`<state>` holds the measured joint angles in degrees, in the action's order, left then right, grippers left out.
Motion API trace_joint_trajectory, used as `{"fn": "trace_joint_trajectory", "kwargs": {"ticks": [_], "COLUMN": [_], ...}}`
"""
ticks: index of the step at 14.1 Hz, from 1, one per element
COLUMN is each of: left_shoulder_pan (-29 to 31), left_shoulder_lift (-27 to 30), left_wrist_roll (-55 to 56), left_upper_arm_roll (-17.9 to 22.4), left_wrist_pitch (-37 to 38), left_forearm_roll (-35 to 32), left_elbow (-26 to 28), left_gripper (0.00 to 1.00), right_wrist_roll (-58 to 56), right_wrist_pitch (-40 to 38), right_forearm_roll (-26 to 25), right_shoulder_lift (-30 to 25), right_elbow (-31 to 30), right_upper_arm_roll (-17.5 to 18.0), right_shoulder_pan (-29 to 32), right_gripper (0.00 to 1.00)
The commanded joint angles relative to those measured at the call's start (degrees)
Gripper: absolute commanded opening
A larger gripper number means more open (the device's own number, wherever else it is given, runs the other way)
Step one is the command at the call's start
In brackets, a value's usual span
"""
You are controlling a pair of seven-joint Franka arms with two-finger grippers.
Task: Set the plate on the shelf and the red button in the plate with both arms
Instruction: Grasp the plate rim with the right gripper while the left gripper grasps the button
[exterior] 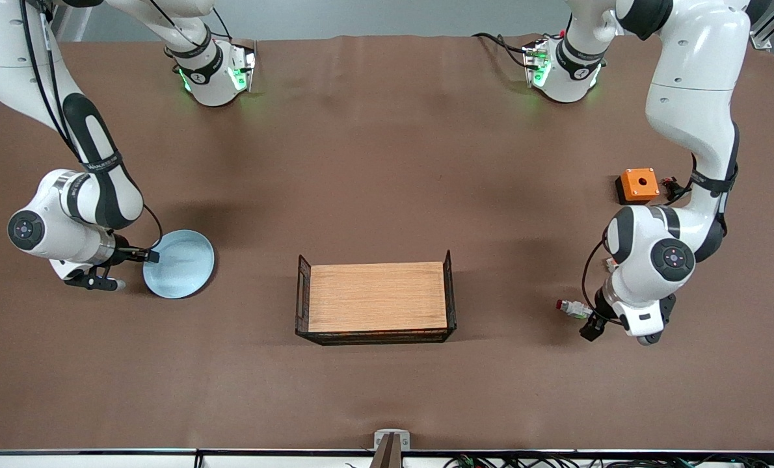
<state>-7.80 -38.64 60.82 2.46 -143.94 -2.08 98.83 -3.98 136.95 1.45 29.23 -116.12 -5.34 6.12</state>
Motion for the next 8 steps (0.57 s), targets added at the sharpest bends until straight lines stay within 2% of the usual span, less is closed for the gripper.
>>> {"fn": "trace_joint_trajectory", "kwargs": {"ticks": [1, 3, 8], "left_shoulder_pan": [-1.6, -2.1, -1.5], "left_shoulder_lift": [3.8, 3.7, 3.0], "left_wrist_roll": [1.5, 1.8, 1.8], "left_upper_arm_roll": [0.4, 0.4, 0.4], "left_wrist_pitch": [-1.0, -1.2, -3.2], "left_forearm_roll": [-2.6, -3.2, -3.6], "left_elbow": [6.5, 7.6, 7.5], "left_gripper": [1.00, 1.00, 1.00], "right_wrist_roll": [-0.3, -0.3, -0.3], "right_wrist_pitch": [0.1, 0.1, -0.1], "right_forearm_roll": [0.9, 0.9, 2.0], "right_shoulder_lift": [0.7, 1.3, 1.3], "right_elbow": [0.7, 0.8, 0.8], "right_upper_arm_roll": [0.6, 0.6, 0.7], "right_shoulder_pan": [0.4, 0.3, 0.1], "right_gripper": [0.45, 0.35, 0.22]}}
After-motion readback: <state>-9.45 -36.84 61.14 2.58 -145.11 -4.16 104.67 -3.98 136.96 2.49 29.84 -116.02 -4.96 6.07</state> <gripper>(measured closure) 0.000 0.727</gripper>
